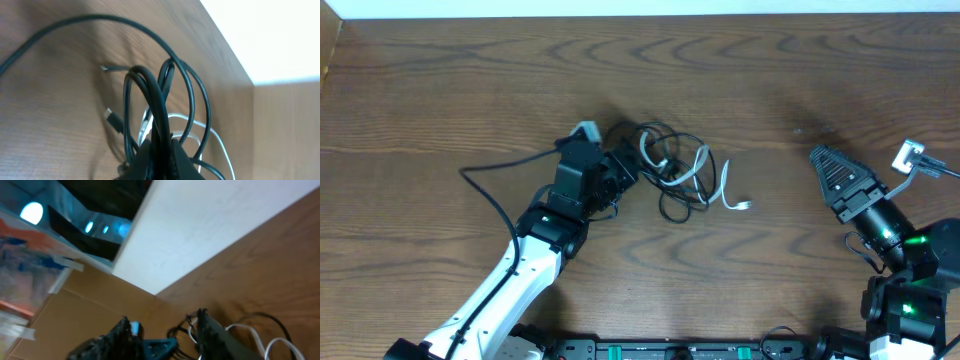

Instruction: Untangle cables

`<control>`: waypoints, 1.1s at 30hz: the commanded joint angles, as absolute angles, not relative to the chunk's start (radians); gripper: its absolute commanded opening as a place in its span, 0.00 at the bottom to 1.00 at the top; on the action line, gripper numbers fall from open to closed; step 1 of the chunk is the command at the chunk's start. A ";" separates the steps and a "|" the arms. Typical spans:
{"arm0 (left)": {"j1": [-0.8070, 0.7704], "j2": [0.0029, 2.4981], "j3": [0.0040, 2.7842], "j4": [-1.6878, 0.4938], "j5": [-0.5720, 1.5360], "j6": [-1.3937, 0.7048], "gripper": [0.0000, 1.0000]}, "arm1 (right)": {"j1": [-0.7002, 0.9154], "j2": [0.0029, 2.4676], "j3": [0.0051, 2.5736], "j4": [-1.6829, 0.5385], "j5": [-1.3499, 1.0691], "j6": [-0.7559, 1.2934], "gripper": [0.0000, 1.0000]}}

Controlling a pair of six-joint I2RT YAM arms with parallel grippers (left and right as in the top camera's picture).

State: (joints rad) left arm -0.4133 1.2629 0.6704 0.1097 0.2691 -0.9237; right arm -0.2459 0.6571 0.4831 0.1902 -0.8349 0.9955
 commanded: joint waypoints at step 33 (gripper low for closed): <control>-0.411 1.173 0.683 0.223 0.827 -0.423 0.08 | 0.039 1.100 0.490 0.056 -0.747 0.481 0.51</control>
State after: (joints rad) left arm -0.4133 1.1885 0.6701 0.2131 0.8032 -0.4400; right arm 0.0322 1.0687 0.4831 0.0315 -0.7319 0.5060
